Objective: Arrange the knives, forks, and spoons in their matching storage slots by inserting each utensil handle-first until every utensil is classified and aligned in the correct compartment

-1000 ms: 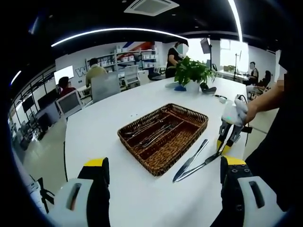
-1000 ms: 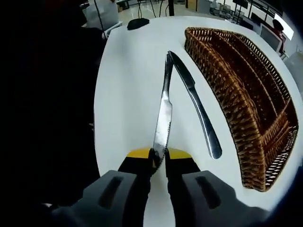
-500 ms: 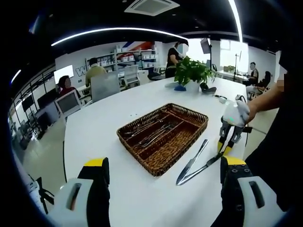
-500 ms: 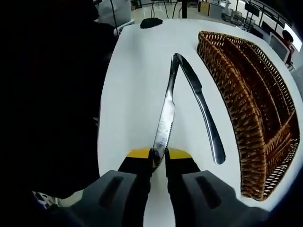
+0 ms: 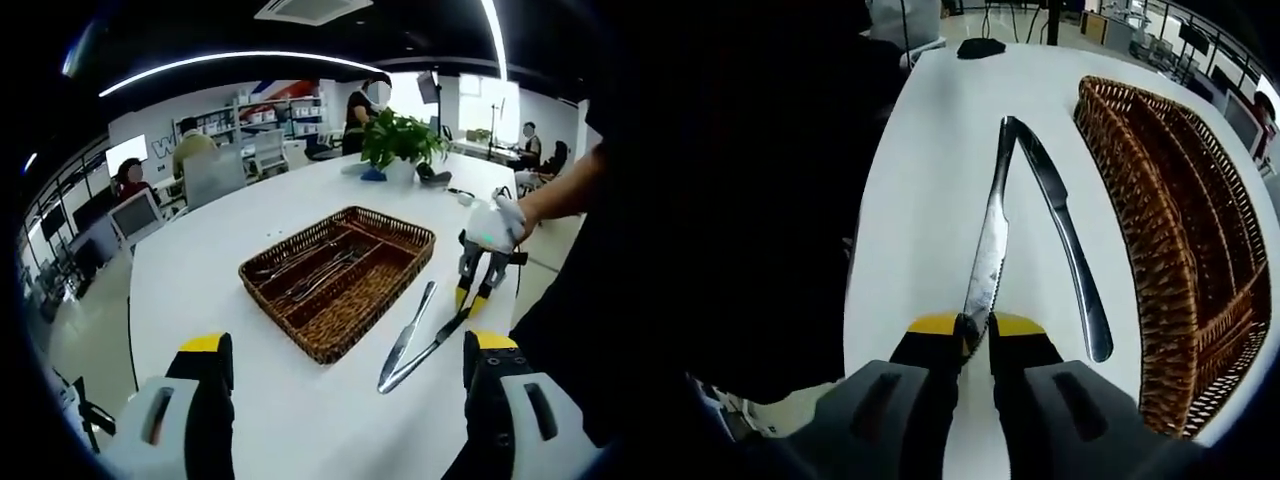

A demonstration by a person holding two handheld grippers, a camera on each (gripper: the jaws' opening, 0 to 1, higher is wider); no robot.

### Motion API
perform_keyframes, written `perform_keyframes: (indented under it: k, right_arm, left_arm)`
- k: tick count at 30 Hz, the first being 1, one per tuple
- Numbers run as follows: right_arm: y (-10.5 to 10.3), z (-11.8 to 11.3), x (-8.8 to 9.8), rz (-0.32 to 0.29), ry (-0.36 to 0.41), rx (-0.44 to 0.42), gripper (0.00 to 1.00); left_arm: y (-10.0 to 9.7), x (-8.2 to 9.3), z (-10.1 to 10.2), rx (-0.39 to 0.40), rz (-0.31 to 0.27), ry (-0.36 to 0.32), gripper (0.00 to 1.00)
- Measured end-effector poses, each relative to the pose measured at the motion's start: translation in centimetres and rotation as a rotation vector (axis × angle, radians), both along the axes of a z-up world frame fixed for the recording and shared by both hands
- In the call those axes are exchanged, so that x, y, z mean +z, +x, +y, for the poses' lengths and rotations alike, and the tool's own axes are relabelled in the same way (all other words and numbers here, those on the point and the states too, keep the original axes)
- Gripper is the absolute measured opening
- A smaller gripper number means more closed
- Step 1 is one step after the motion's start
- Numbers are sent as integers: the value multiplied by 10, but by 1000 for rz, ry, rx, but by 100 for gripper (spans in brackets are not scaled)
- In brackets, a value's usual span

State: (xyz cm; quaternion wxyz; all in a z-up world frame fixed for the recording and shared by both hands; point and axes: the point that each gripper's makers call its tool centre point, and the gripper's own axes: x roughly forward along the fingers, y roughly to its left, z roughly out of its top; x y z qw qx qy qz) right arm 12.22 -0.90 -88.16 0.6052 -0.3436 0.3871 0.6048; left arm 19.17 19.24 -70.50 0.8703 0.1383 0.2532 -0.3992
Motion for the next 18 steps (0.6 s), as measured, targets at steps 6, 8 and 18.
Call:
perform_keyframes:
  k: [6, 8, 18]
  right_arm:
    - [-1, 1, 0, -2, 4, 18, 10]
    - [0, 1, 0, -1, 5, 13, 10]
    - [0, 2, 0, 34, 12, -61, 10]
  left_arm:
    - [-11, -18, -22, -96, 41, 19, 85]
    - [-17, -27, -34, -169, 43, 49, 79]
    - [-27, -95, -80, -508, 36, 241, 48]
